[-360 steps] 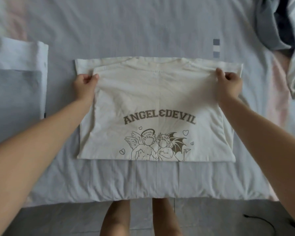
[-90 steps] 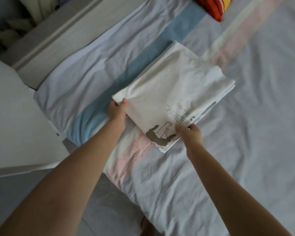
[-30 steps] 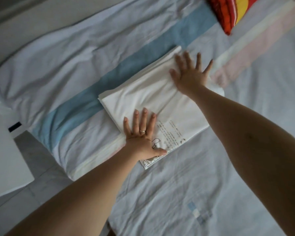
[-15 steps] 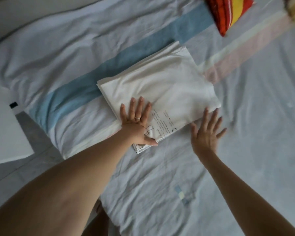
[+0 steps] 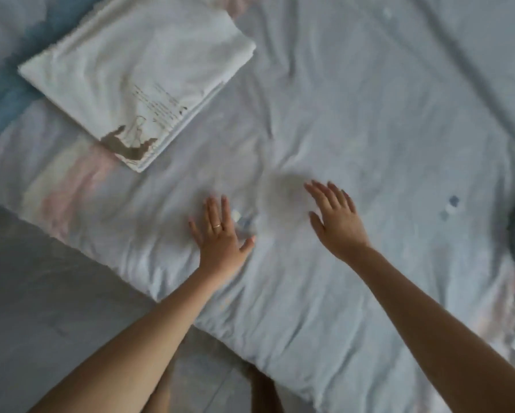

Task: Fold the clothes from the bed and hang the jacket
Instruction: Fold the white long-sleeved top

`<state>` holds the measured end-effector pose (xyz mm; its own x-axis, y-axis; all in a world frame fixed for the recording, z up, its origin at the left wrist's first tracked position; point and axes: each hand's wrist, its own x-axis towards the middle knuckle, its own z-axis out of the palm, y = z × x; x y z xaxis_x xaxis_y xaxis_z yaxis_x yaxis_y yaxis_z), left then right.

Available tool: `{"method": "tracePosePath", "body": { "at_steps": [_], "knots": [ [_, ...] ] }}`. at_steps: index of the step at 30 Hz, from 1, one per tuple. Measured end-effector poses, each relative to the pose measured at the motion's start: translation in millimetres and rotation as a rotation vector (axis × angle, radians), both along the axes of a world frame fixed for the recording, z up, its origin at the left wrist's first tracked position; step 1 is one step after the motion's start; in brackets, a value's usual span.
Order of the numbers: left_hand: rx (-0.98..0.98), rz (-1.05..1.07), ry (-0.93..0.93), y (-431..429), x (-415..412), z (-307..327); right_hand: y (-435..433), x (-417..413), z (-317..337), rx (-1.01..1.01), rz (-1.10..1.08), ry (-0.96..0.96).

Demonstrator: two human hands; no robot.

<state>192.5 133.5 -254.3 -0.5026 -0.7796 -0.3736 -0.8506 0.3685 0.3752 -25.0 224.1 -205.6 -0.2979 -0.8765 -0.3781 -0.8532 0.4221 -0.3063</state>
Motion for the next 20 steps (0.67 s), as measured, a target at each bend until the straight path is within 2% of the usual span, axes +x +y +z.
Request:
{"method": "tracePosePath", "body": {
  "at_steps": [1, 3, 5, 9, 12, 15, 17, 20],
  "knots": [
    [0.091, -0.062, -0.059, 13.1, -16.1, 1.0, 22.9, -6.5, 0.8, 0.008, 0.024, -0.005],
    [0.221, -0.268, -0.154, 83.0, -93.6, 14.2, 129.5, -52.2, 21.5, 0.084, -0.087, 0.014],
    [0.258, -0.376, -0.258, 116.4, -142.0, 21.3, 192.7, -75.4, 29.2, 0.110, -0.160, -0.003],
    [0.332, -0.647, -0.348, 206.5, -247.3, 34.4, 318.3, -135.2, 57.9, 0.202, -0.472, -0.008],
    [0.318, -0.688, -0.446, 249.1, -298.4, 36.2, 389.0, -173.2, 58.7, 0.211, -0.620, 0.021],
    [0.321, -0.630, -0.515, 251.4, -308.7, 32.0, 410.2, -199.5, 45.7, 0.169, -0.799, 0.033],
    [0.304, -0.640, -0.551, 260.0, -315.5, 27.6, 414.7, -218.4, 30.0, 0.108, -1.062, -0.107],
    [0.264, -0.644, -0.544, 264.6, -317.1, 24.9, 400.5, -228.6, 9.2, 0.070, -1.318, -0.216]
  ]
}}
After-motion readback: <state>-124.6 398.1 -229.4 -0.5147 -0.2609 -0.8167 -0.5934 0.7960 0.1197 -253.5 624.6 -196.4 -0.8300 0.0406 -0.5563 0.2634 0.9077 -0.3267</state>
